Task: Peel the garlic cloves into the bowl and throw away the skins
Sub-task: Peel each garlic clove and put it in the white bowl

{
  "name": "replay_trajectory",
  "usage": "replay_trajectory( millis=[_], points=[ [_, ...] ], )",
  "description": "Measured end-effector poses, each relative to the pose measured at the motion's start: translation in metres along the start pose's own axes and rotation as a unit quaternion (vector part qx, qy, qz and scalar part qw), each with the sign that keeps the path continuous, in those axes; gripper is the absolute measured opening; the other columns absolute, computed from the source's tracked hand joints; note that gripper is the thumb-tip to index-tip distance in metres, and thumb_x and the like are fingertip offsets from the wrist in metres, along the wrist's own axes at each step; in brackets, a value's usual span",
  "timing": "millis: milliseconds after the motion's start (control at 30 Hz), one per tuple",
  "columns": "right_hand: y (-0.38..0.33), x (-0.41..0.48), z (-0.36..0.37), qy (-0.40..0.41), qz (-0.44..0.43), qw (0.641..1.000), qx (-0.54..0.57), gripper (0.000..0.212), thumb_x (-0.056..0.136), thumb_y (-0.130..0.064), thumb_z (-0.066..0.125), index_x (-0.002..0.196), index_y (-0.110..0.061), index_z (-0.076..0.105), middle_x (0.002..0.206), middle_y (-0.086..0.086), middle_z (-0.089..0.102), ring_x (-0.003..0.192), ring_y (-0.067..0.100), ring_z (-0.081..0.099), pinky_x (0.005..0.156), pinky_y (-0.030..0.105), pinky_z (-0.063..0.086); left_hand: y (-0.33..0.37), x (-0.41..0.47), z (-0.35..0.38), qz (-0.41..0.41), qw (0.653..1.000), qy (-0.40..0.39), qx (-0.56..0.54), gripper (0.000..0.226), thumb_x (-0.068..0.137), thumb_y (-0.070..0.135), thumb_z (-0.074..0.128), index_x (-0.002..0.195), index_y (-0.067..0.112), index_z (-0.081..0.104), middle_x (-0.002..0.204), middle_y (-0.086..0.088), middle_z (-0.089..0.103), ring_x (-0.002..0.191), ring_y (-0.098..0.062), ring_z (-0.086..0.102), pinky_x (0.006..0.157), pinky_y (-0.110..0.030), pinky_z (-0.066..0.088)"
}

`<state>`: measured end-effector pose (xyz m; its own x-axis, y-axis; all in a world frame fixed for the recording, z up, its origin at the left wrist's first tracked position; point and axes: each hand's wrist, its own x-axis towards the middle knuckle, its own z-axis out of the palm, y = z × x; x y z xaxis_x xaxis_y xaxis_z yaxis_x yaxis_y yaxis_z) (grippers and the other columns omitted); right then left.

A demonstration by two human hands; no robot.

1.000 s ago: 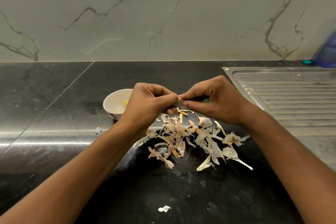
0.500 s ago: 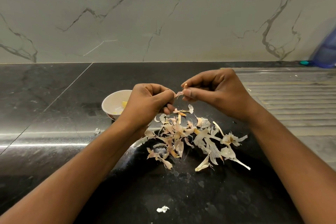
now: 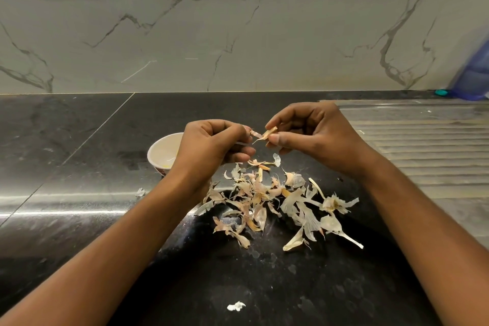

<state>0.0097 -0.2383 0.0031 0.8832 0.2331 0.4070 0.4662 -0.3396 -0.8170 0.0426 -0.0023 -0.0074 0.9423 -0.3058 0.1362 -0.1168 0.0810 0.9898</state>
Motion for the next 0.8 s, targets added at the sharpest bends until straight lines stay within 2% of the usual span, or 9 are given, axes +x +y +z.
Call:
replay_trajectory(
  millis=[100, 200, 367, 533, 667, 800],
  points=[
    [0.0013, 0.0007, -0.0008, -0.005, -0.003, 1.000, -0.012, 0.024, 0.092, -0.005, 0.081, 0.115, -0.005, 0.078, 0.102, 0.008, 0.081, 0.091, 0.026, 0.079, 0.081, 0.036, 0.067, 0.0026, -0.0020, 0.0017, -0.008, 0.999, -0.020, -0.031, 0.016, 0.100, 0.010, 0.066, 0.102, 0.000, 0.079, 0.100, -0.025, 0.077, 0.085, -0.036, 0.076, 0.072, -0.032, 0.064],
    [0.0027, 0.0012, -0.0004, -0.008, -0.013, 1.000, -0.018, 0.024, 0.091, -0.004, 0.081, 0.115, -0.005, 0.079, 0.105, 0.006, 0.082, 0.096, 0.026, 0.079, 0.084, 0.037, 0.066, 0.0024, -0.0038, 0.0024, -0.013, 0.998, -0.053, -0.023, 0.018, 0.095, 0.014, 0.074, 0.103, -0.001, 0.078, 0.098, -0.026, 0.076, 0.083, -0.034, 0.075, 0.071, -0.030, 0.065],
    [0.0031, 0.0014, -0.0007, -0.003, -0.016, 0.999, -0.029, 0.025, 0.090, -0.008, 0.082, 0.115, -0.007, 0.080, 0.106, 0.002, 0.082, 0.100, 0.021, 0.078, 0.082, 0.031, 0.065, 0.0004, -0.0038, -0.0009, -0.014, 0.997, -0.079, 0.004, 0.016, 0.091, 0.005, 0.075, 0.105, -0.003, 0.078, 0.091, -0.024, 0.077, 0.077, -0.028, 0.075, 0.069, -0.027, 0.064],
    [0.0033, 0.0012, -0.0011, 0.008, 0.024, 0.999, -0.022, 0.034, 0.088, -0.012, 0.086, 0.120, -0.011, 0.079, 0.103, 0.001, 0.082, 0.095, 0.020, 0.078, 0.079, 0.028, 0.064, -0.0012, -0.0030, -0.0019, 0.008, 0.998, -0.058, 0.023, 0.015, 0.091, 0.004, 0.076, 0.104, -0.003, 0.077, 0.089, -0.024, 0.077, 0.077, -0.030, 0.075, 0.070, -0.030, 0.065],
    [0.0012, 0.0018, -0.0009, 0.003, 0.048, 0.999, -0.023, 0.022, 0.088, -0.021, 0.085, 0.108, -0.012, 0.082, 0.094, 0.005, 0.082, 0.086, 0.022, 0.078, 0.072, 0.027, 0.063, -0.0030, -0.0024, -0.0020, 0.031, 0.998, -0.036, 0.048, 0.014, 0.092, 0.006, 0.077, 0.104, -0.001, 0.077, 0.087, -0.022, 0.078, 0.078, -0.034, 0.076, 0.073, -0.033, 0.066],
    [0.0015, 0.0029, 0.0020, 0.001, 0.062, 0.997, -0.036, 0.017, 0.092, -0.023, 0.081, 0.104, -0.011, 0.083, 0.087, 0.004, 0.081, 0.078, 0.020, 0.076, 0.068, 0.025, 0.062, -0.0051, -0.0031, -0.0009, 0.048, 0.995, -0.038, 0.085, 0.014, 0.092, 0.007, 0.077, 0.104, 0.000, 0.077, 0.085, -0.018, 0.079, 0.078, -0.031, 0.077, 0.071, -0.031, 0.065]
  ],
)
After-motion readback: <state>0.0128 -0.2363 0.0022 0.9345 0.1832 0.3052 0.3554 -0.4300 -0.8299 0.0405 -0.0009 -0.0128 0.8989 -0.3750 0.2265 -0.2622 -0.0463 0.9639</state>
